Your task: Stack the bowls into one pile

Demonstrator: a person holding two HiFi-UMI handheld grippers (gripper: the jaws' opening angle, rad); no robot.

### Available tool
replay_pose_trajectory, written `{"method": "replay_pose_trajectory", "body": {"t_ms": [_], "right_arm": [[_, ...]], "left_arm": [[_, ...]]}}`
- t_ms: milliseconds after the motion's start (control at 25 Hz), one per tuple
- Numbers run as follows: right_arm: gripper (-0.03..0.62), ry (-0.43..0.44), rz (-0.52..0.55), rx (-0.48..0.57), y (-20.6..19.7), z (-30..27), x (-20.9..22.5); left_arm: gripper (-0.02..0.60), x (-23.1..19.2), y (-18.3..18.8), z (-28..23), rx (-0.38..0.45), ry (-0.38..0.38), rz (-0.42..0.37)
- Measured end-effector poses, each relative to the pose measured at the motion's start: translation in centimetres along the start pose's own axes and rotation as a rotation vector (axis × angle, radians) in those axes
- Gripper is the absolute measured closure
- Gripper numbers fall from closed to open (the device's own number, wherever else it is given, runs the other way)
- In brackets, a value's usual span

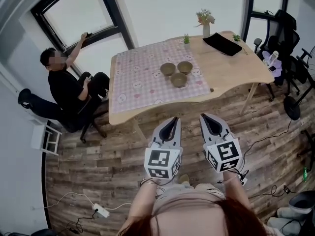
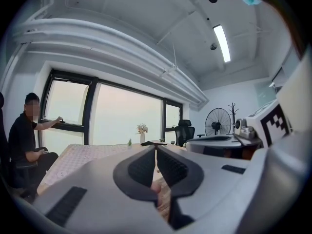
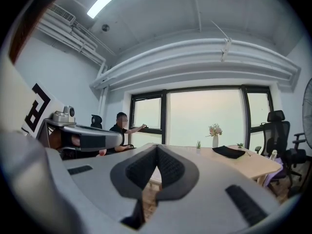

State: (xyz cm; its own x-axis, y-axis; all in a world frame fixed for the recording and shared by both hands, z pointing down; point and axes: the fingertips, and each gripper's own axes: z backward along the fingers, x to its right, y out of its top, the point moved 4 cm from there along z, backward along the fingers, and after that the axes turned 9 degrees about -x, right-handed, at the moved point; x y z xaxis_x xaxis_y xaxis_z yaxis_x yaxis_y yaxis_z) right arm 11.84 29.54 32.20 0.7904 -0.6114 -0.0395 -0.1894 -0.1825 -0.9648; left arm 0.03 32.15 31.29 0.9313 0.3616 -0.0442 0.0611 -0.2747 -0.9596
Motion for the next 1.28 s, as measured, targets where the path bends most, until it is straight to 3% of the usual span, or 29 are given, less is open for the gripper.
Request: {"method": "replay_pose_trajectory", "body": {"t_ms": [600, 1280], "right_arm": [[0.597, -0.004, -0.037, -0.026, 1.1, -6.5, 1.4], [0.597, 0.001, -0.044, -0.078, 0.4, -15.7, 8.2]], "left_arm": [[0.566, -5.0, 0.7, -4.9, -0.024, -0.028, 0.007], [0.566, -8.5, 1.0, -15.7, -0.067, -0.035, 0.020]]}}
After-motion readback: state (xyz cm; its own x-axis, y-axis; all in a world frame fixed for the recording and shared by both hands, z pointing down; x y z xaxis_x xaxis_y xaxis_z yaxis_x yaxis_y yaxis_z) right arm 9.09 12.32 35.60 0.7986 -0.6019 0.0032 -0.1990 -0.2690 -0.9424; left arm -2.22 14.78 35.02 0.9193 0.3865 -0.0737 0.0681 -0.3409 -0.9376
